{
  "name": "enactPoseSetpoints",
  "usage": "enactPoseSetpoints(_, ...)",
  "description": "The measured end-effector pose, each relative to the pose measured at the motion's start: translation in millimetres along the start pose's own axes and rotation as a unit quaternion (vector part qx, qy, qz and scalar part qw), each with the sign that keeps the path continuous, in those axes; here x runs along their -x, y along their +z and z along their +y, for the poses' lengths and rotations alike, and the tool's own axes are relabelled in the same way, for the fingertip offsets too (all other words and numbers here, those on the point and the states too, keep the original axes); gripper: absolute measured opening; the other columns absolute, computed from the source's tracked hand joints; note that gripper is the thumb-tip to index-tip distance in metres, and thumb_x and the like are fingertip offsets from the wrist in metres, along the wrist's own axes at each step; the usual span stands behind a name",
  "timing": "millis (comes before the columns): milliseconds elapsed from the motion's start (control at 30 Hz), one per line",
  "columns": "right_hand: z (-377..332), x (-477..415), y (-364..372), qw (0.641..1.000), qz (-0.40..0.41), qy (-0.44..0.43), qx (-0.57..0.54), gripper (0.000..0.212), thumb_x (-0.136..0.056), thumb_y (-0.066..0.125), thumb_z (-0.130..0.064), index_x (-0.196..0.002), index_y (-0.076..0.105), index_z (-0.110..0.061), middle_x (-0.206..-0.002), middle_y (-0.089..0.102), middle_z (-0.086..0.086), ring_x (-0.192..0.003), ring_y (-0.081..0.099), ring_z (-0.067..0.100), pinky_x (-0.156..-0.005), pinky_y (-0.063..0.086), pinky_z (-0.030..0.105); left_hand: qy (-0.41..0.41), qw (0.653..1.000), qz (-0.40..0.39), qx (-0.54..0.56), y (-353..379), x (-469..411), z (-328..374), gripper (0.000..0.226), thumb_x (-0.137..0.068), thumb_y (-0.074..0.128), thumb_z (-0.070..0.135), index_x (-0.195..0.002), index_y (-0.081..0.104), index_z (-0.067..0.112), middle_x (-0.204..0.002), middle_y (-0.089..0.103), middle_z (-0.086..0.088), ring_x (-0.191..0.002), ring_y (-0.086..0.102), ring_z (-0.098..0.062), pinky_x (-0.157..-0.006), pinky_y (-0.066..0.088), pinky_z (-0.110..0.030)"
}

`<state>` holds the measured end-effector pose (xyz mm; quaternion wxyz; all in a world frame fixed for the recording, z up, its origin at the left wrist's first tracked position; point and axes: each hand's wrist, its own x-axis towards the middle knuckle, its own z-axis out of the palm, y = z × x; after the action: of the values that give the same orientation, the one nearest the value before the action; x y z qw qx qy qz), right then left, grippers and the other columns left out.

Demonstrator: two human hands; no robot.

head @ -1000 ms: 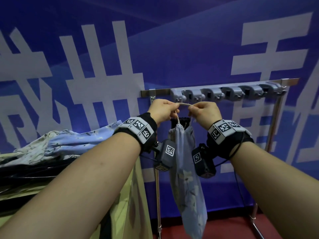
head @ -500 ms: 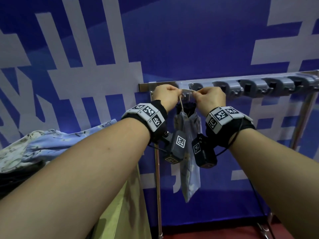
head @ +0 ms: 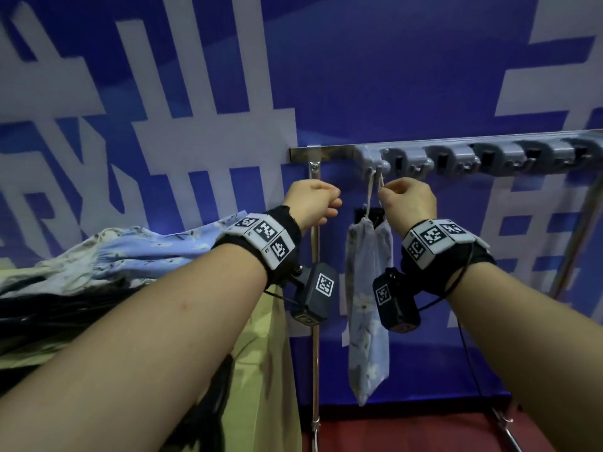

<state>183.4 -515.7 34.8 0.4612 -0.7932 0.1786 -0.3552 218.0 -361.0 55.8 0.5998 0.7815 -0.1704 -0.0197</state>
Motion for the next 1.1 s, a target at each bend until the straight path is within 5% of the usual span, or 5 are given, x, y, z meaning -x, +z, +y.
enactPoseSetpoints(200, -53.2, 63.1, 16.0, 0.995, -0.097, -0.013, -0.019, 0.029, -0.087, 0.062, -0.028, -0.110, 0.068, -0.012, -0.109, 0.069, 0.007, -0.105, 0.062, 0.024, -0.093, 0.048, 0.033, -0.016, 0.999, 0.025, 0.019, -66.4, 66.6, 4.9, 0.010, -0.099, 0.054, 0.030, -0.097, 0.057, 0.021, -0.093, 0.067, 0.000, -0.076, 0.063, -0.010, -0.065, 0.047, -0.021)
enactPoseSetpoints(667, -150.6, 216.7, 83.8, 0.960, -0.256, -0.031, -0.106, 0.015, -0.089, 0.061, -0.023, -0.097, 0.067, -0.012, -0.091, 0.061, 0.005, -0.100, 0.064, 0.030, -0.089, 0.050, 0.042, -0.069, 0.979, 0.166, 0.095, -217.1, 199.1, -26.2, 0.024, -0.101, 0.050, 0.029, -0.120, 0.054, 0.014, -0.102, 0.063, -0.004, -0.084, 0.062, -0.014, -0.072, 0.049, -0.026)
enactPoseSetpoints(867, -153.9, 258.6, 110.5, 0.949, -0.292, -0.035, -0.113, 0.010, -0.089, 0.060, -0.024, -0.080, 0.061, -0.018, -0.069, 0.056, -0.001, -0.072, 0.055, 0.020, -0.075, 0.046, 0.034, -0.083, 0.963, 0.221, 0.129, -249.8, 233.5, -51.9, 0.013, -0.101, 0.049, 0.031, -0.101, 0.059, 0.023, -0.102, 0.065, -0.003, -0.087, 0.062, -0.014, -0.074, 0.048, -0.026)
enactPoseSetpoints(1000, -142.8, 278.5, 131.4, 0.940, -0.322, -0.016, -0.113, 0.012, -0.088, 0.062, -0.026, -0.078, 0.062, -0.019, -0.081, 0.061, 0.004, -0.084, 0.060, 0.024, -0.080, 0.049, 0.039, -0.103, 0.945, 0.276, 0.144, -264.5, 248.0, -83.1, 0.014, -0.100, 0.049, 0.033, -0.106, 0.058, 0.024, -0.096, 0.064, 0.002, -0.088, 0.059, -0.011, -0.081, 0.045, -0.027)
enactPoseSetpoints(1100, -131.5, 292.3, 144.4, 0.933, -0.342, -0.007, -0.107, 0.011, -0.089, 0.062, -0.025, -0.081, 0.062, -0.018, -0.086, 0.063, 0.005, -0.094, 0.065, 0.028, -0.086, 0.052, 0.041, -0.121, 0.922, 0.346, 0.126, -273.0, 254.7, -109.8, 0.016, -0.098, 0.053, 0.031, -0.107, 0.061, 0.019, -0.089, 0.064, 0.003, -0.081, 0.057, -0.010, -0.068, 0.043, -0.025)
